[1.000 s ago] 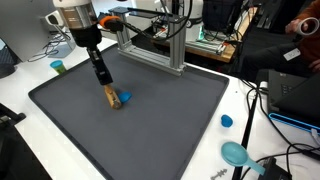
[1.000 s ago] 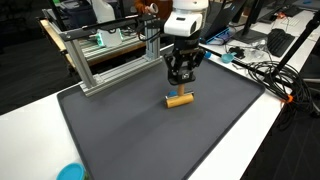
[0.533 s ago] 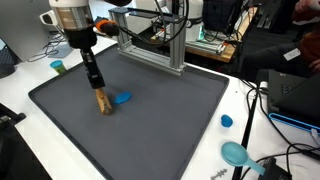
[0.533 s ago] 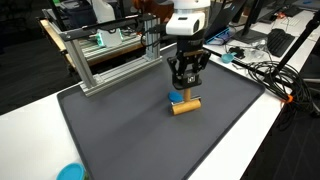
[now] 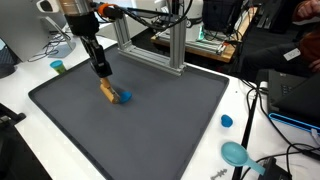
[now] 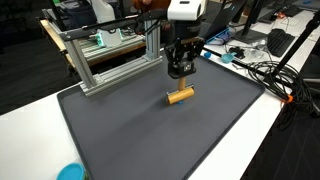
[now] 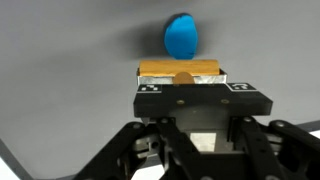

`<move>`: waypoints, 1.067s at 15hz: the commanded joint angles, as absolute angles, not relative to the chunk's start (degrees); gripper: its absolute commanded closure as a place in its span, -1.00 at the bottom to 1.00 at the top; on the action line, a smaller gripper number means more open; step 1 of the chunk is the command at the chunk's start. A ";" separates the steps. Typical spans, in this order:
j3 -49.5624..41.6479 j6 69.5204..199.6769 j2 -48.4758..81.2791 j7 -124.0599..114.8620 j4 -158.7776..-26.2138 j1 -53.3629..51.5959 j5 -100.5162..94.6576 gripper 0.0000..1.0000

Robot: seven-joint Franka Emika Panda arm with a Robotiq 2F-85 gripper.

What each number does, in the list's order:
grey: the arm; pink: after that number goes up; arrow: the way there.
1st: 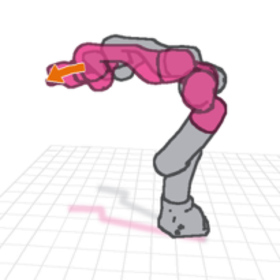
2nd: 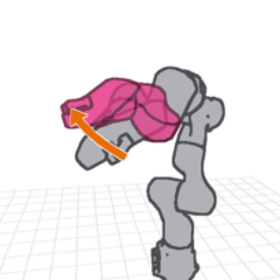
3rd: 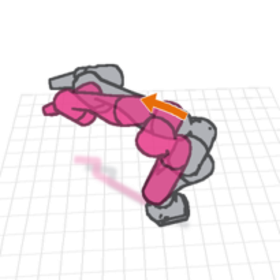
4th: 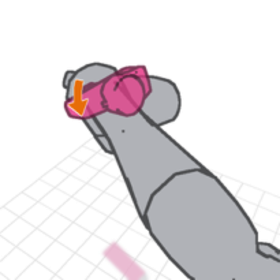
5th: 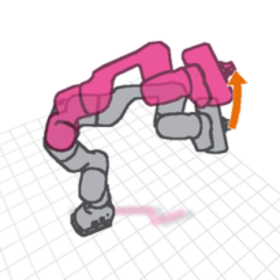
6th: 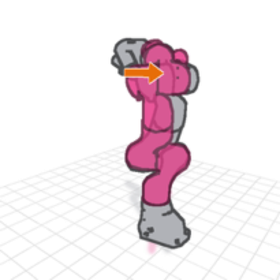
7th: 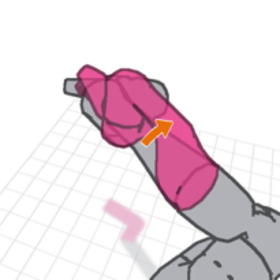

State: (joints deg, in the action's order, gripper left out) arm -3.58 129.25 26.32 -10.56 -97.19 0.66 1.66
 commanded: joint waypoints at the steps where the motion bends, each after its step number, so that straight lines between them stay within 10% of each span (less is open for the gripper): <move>1: -2.55 127.84 24.43 -4.88 -99.36 0.95 0.66 0.57; 16: -2.53 119.16 28.20 -3.02 -98.51 -1.15 -4.63 0.57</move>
